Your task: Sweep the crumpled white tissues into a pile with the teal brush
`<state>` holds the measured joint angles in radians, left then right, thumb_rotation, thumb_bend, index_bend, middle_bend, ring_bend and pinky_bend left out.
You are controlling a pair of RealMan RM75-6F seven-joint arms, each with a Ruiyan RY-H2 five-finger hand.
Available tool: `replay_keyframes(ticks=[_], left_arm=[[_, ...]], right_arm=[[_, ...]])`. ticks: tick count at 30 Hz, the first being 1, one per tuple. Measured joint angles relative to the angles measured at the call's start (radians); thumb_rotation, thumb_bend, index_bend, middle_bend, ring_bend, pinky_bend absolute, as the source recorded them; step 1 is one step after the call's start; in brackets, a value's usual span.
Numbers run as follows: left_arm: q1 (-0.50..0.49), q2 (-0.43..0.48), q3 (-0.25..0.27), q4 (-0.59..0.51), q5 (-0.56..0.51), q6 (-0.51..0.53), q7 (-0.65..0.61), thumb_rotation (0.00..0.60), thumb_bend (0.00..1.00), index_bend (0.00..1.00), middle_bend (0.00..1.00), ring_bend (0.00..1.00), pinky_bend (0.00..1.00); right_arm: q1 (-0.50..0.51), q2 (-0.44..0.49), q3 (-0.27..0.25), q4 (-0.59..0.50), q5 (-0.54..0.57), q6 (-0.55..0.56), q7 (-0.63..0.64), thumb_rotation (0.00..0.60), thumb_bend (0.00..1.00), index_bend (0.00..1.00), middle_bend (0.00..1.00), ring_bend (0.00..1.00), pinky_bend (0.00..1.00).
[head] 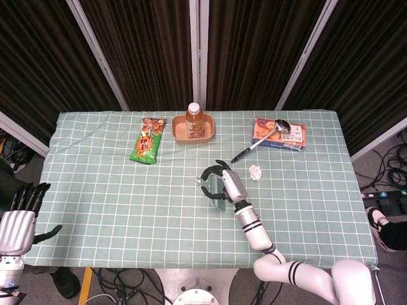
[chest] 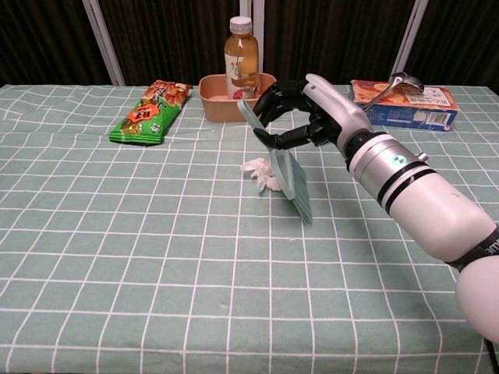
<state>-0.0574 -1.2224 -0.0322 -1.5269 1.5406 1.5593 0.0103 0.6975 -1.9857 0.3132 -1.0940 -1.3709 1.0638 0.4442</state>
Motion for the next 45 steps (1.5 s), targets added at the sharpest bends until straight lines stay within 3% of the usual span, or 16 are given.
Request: replay_keyframes(ticks=[9,18,23,30,35,41,45], left_arm=[[-0.004,0.008,-0.003,-0.013,-0.002,-0.007,0.004,0.600,0.01,0.07,0.09,0.00,0.02],[-0.009,0.006,-0.004,-0.020,-0.001,-0.015,0.002,0.600,0.01,0.07,0.09,0.00,0.02],[-0.012,0.011,-0.005,-0.033,-0.006,-0.022,0.014,0.600,0.01,0.07,0.09,0.00,0.02],[-0.011,0.018,-0.008,-0.061,-0.018,-0.025,0.042,0.600,0.01,0.07,0.09,0.00,0.02],[-0.009,0.027,-0.009,-0.077,-0.030,-0.029,0.055,0.600,0.01,0.07,0.09,0.00,0.02],[-0.011,0.030,-0.008,-0.084,-0.034,-0.039,0.060,0.600,0.01,0.07,0.09,0.00,0.02],[-0.013,0.030,-0.010,-0.085,-0.032,-0.038,0.060,0.600,0.01,0.07,0.09,0.00,0.02]], right_arm=[[0.003,0.072,-0.008,-0.054,-0.043,0.020,0.078,0.600,0.33,0.63,0.61,0.30,0.11],[-0.016,0.378,-0.002,-0.185,-0.044,-0.041,0.100,0.600,0.35,0.63,0.61,0.30,0.11],[-0.014,0.491,-0.040,-0.158,-0.056,-0.147,0.159,0.600,0.35,0.63,0.61,0.30,0.11],[0.024,0.430,-0.099,0.078,-0.113,-0.172,0.256,0.600,0.37,0.64,0.61,0.30,0.11],[0.059,0.345,-0.153,0.265,-0.168,-0.174,0.399,0.600,0.38,0.65,0.61,0.30,0.11],[0.084,0.271,-0.195,0.332,-0.217,-0.113,0.633,0.600,0.39,0.65,0.61,0.30,0.11],[0.106,0.225,-0.205,0.339,-0.238,-0.051,0.709,0.600,0.39,0.65,0.61,0.30,0.11]])
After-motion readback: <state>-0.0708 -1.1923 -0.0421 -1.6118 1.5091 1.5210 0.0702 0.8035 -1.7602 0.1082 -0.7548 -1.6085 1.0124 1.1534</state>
